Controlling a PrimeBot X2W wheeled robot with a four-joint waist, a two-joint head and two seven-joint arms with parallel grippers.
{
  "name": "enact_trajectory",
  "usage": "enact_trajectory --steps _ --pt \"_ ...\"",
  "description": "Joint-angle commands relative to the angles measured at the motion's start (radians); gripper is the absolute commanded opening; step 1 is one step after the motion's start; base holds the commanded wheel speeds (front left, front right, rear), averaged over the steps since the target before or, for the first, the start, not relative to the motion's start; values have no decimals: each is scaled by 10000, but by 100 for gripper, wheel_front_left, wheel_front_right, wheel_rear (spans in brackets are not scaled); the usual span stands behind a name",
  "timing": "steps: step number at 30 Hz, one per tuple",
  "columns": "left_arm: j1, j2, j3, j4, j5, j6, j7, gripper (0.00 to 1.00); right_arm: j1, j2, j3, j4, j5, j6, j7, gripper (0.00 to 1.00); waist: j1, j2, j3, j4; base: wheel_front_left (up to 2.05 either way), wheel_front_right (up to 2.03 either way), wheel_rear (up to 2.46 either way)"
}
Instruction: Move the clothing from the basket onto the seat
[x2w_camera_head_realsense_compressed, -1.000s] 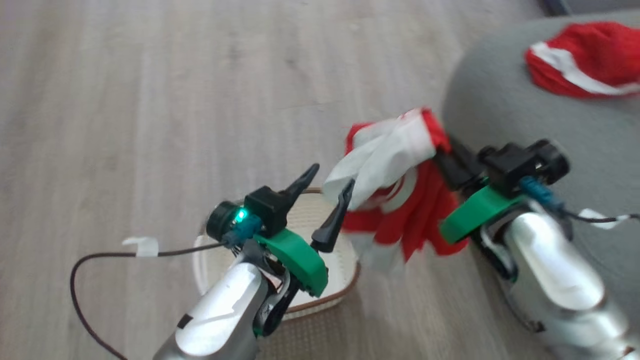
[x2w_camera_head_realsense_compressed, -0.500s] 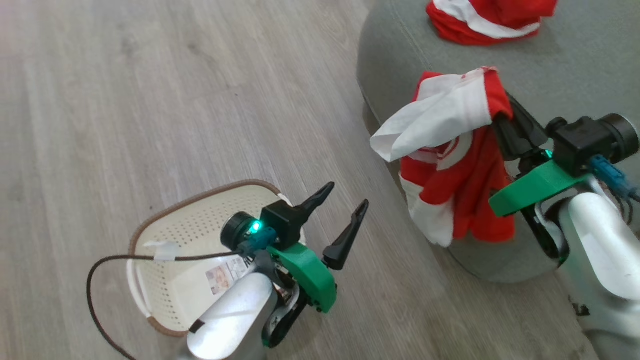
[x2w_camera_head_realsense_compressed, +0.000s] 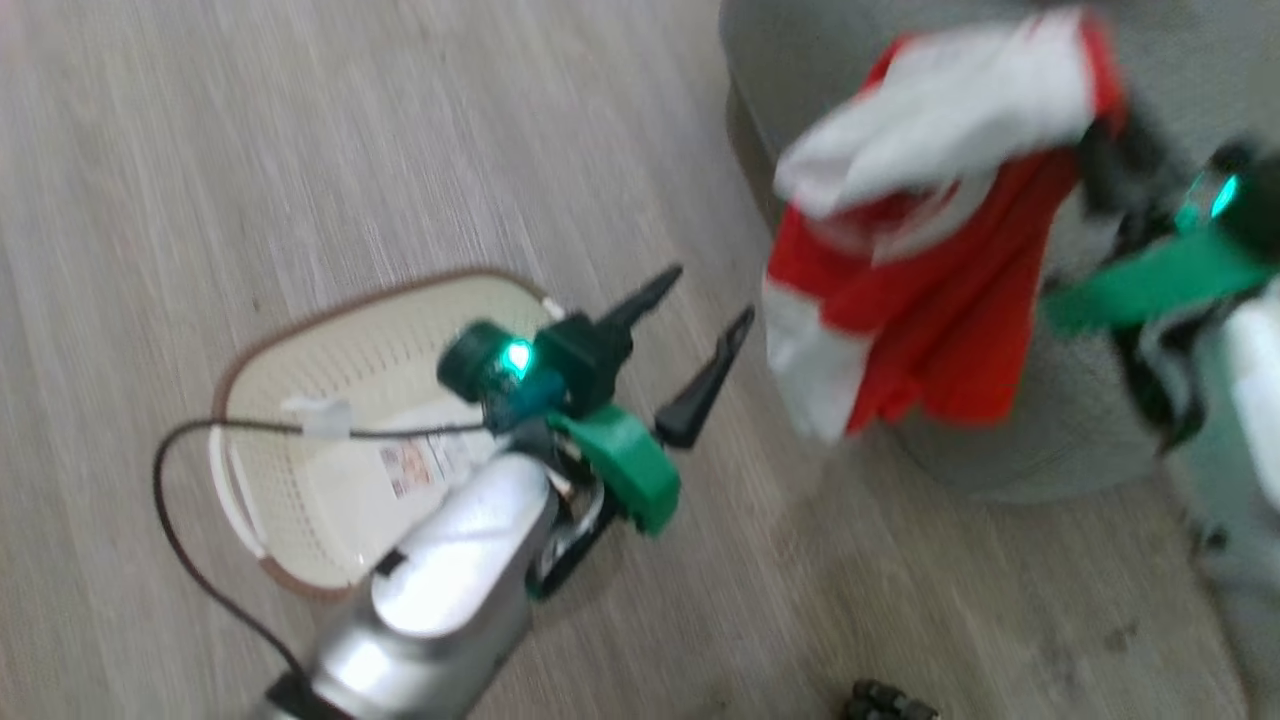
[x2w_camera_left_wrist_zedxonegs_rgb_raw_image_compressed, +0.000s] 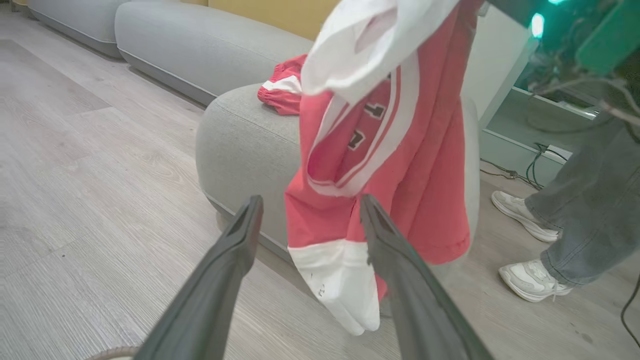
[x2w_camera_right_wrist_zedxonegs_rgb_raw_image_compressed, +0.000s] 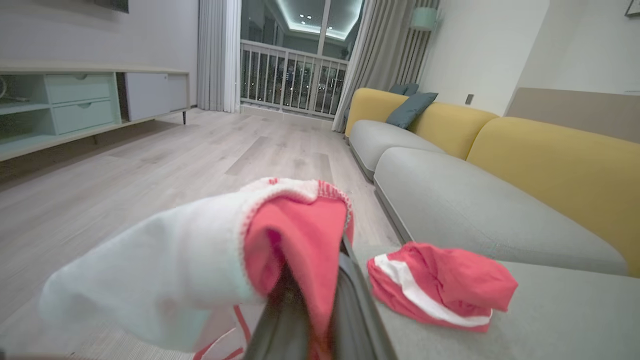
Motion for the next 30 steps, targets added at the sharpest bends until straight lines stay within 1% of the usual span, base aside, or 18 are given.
enact_trajectory --steps 1,4,8,10,13,16,18,20,22,26,28,29,30 --pt "-563 6 341 -234 160 -21 -136 100 -941 -48 -197 -222 119 -4 -25 0 0 0 1122 348 0 0 0" --pt "-976 93 525 -253 332 -76 -137 100 -2294 -179 -727 208 250 -4 -9 0 0 0 1959 569 0 0 0" --pt "-1298 277 802 -312 495 -108 -137 100 -4552 -693 -1804 937 421 -4 398 0 0 0 2910 880 0 0 0" --pt "-1336 421 918 -318 568 -100 -137 100 -5852 -1036 -2783 1353 478 -4 537 0 0 0 3305 1013 0 0 0" --pt "-1252 591 1036 -350 639 -110 -137 100 -7563 -1558 -4580 2244 326 -4 807 0 0 0 3760 1292 0 0 0" --pt "-1158 715 1114 -491 723 -115 -137 100 -8760 -2310 -6032 3077 -405 -4 1159 0 0 0 4231 1593 0 0 0" --pt "-1079 830 1208 -629 770 -69 -137 100 -9090 -2569 -6729 3583 -1068 -4 1365 0 0 0 4528 1624 0 0 0" --pt "-1004 955 1273 -734 802 -40 -137 100 -9008 -2531 -7257 4101 -1518 -4 1412 0 0 0 4781 1547 0 0 0" --pt "-960 1093 1284 -835 849 -10 -131 100 -8581 -2309 -7564 4653 -1921 -4 1260 0 0 0 5021 1377 0 0 0" --pt "-948 1401 1210 -1030 984 26 86 100 -7731 -1358 -8001 5884 -2267 -4 601 0 0 0 5348 978 0 0 0" --pt "-942 1481 1187 -1123 1010 60 184 100 -7517 -990 -8124 6335 -2338 -4 297 7 0 0 5392 847 0 0 0" --pt "-937 1497 1184 -1175 1012 90 223 100 -7467 -857 -8177 6473 -2280 -4 179 6 0 0 5383 808 0 0 0" --pt "-926 1518 1191 -1225 1000 110 244 100 -7404 -767 -8217 6579 -2225 -4 98 10 0 0 5351 768 0 0 0"
